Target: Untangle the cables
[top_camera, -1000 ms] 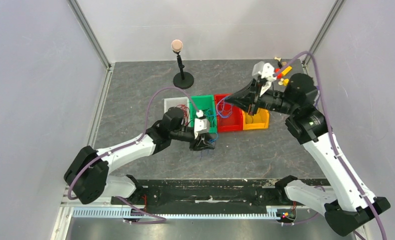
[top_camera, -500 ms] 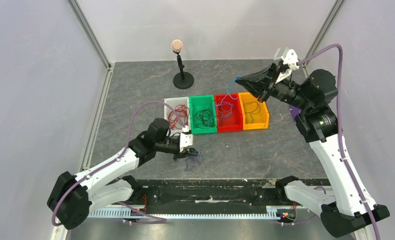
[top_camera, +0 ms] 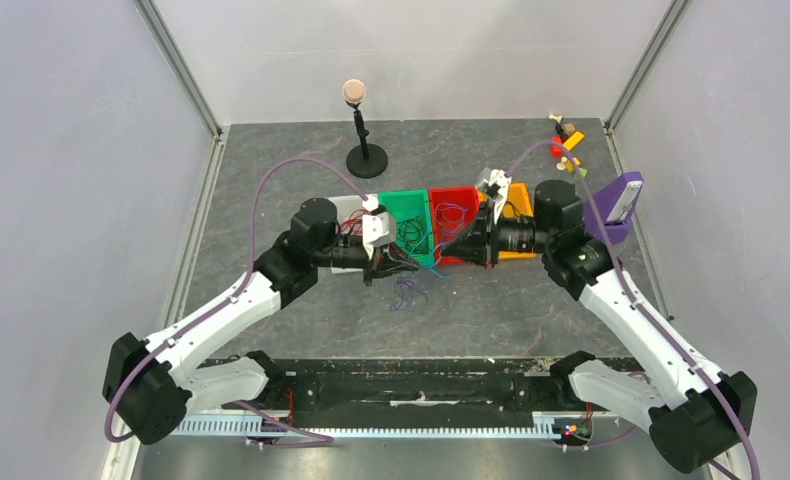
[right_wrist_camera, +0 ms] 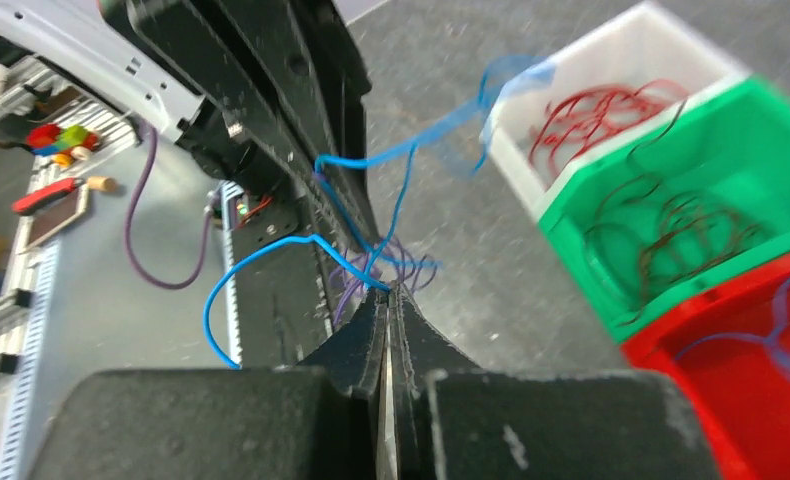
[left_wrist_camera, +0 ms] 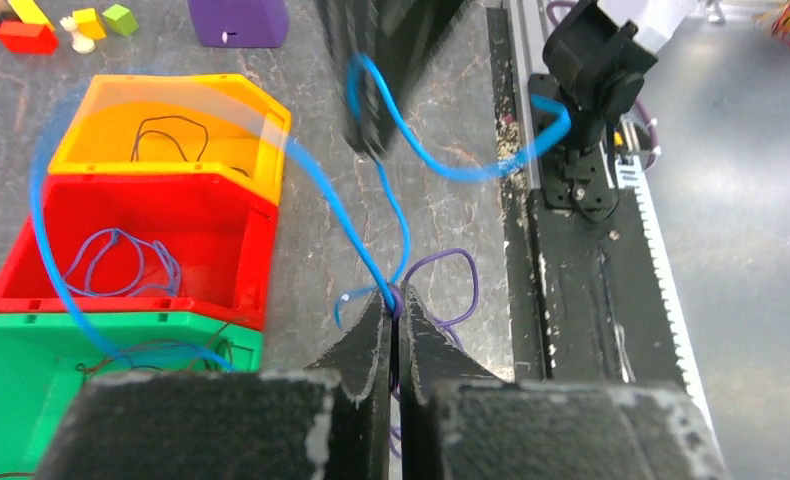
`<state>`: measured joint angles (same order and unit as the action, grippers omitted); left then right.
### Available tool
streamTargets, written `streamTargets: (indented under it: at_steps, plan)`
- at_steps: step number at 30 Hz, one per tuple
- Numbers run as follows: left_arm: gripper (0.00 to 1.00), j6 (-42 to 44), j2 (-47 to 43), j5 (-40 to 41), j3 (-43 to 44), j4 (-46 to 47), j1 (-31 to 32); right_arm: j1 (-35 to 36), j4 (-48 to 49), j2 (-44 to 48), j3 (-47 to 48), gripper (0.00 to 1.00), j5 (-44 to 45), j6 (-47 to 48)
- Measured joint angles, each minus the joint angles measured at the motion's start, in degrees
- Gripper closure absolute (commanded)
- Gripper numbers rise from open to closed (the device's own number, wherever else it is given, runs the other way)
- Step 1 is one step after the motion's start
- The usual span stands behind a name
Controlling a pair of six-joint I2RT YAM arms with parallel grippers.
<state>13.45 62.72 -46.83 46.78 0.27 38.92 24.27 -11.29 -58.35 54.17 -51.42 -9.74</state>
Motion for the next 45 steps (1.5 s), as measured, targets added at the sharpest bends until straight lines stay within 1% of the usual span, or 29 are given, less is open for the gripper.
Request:
streamTargets:
  at_steps: [2,4,6,9,13,15,19,25,29,34,36,38,40,45]
  plan:
    - [0.98,-3.0,0.9,0.1,0.0,1.7,0.0,0.7,1.1,0.2,-3.9,1.00,-0.8,-2.6]
    - [0.98,-5.8,1.8,0.2,-0.3,3.8,0.0,0.7,2.2,0.3,-5.7,1.00,-1.2,-4.7]
    - [0.98,-8.7,2.4,0.3,-0.7,5.7,0.0,0.8,3.9,0.3,-6.3,0.99,-1.5,-6.5]
    - [0.98,-10.9,3.0,0.3,-0.8,7.6,0.1,1.4,8.0,0.3,-6.3,0.98,-1.9,-9.1]
    - [0.98,-12.4,3.4,0.3,-1.0,9.4,0.5,1.9,16.3,0.3,-8.3,0.92,-2.8,-15.7]
    - [0.98,-13.0,3.4,0.3,-1.2,10.1,1.0,2.2,21.0,0.2,-10.1,0.91,-2.8,-20.0]
    - [0.98,-13.8,3.7,0.4,-1.4,11.8,1.8,2.3,30.8,-1.2,-13.5,0.88,-2.8,-29.9]
    - [0.98,-14.1,4.3,0.8,-1.6,13.6,2.5,2.5,44.2,-4.7,-16.2,0.79,-2.7,-43.6]
    - [0.98,-14.1,4.3,0.9,-1.6,13.7,2.8,2.6,50.0,-5.6,-17.2,0.78,-2.5,-49.3]
    - [0.98,-14.1,4.3,1.2,-1.8,14.1,3.0,2.9,53.7,-5.7,-17.2,0.83,-2.5,-52.1]
    - [0.98,-14.1,4.4,1.2,-1.8,14.4,3.1,3.0,54.2,-5.7,-17.2,0.81,-2.5,-52.2]
    - [0.98,-14.1,4.5,1.2,-1.8,14.7,3.3,3.1,54.1,-5.9,-17.2,0.75,-2.3,-52.2]
    - [0.98,-14.0,4.6,1.1,-1.8,14.8,3.7,3.2,53.3,-6.2,-17.2,0.72,-2.1,-51.6]
    - [0.98,-13.9,4.8,0.9,-1.8,14.6,4.7,3.3,50.4,-7.2,-16.7,0.72,-1.2,-50.0]
